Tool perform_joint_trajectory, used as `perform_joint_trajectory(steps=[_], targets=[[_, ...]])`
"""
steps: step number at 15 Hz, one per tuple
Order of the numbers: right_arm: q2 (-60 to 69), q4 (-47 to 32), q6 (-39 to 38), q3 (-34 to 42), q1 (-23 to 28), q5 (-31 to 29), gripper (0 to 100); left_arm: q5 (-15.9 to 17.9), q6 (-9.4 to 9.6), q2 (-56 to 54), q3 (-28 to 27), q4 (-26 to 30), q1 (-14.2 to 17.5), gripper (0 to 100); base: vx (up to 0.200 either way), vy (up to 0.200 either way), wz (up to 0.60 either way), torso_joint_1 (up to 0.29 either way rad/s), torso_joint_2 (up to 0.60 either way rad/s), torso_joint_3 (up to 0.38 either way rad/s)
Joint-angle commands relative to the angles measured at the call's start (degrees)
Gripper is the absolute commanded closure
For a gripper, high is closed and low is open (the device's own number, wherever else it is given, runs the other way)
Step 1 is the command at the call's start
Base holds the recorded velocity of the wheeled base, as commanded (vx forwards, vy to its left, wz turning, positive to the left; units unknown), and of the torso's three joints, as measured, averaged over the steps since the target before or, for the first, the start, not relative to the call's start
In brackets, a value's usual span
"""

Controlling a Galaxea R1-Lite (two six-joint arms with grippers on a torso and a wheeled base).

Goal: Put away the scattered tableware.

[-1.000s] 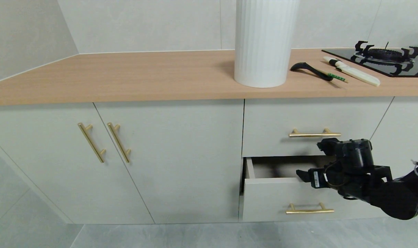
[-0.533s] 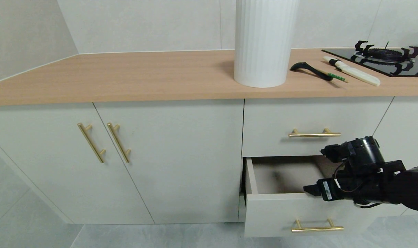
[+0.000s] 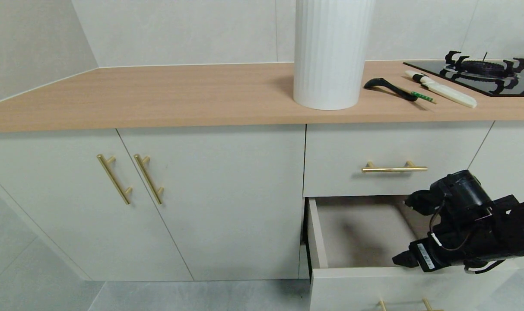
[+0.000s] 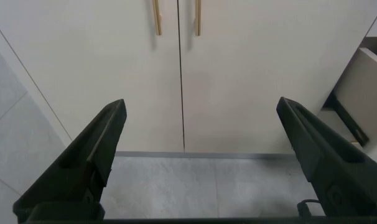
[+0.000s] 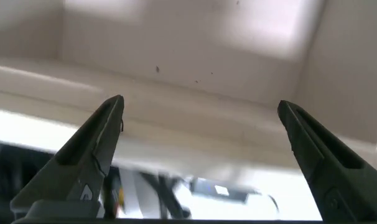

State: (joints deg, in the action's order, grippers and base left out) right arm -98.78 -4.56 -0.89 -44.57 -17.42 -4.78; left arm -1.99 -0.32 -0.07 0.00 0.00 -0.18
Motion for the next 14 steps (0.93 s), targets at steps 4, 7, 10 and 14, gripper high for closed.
perform_joint_trajectory(steps=[4, 7, 10, 14], targets=[[0.6, -6.1, 3.1, -0.7, -0.3, -0.1, 0, 0.0, -0.03, 0.1, 0.0, 0.0, 0.0, 0, 0.000, 0.000, 0.00, 0.000, 0.00, 0.000], [1.1, -13.5, 6.7, -0.7, -1.8, -0.1, 0, 0.0, -0.03, 0.1, 0.0, 0.0, 0.0, 0, 0.000, 0.000, 0.00, 0.000, 0.00, 0.000], [1.1, -18.8, 7.9, -0.5, -3.5, -0.2, 0, 0.0, -0.03, 0.1, 0.0, 0.0, 0.0, 0, 0.000, 0.000, 0.00, 0.000, 0.00, 0.000], [0.6, -25.8, 10.0, -0.6, -5.9, -1.2, 0, 0.0, -0.03, 0.1, 0.0, 0.0, 0.0, 0, 0.000, 0.000, 0.00, 0.000, 0.00, 0.000]])
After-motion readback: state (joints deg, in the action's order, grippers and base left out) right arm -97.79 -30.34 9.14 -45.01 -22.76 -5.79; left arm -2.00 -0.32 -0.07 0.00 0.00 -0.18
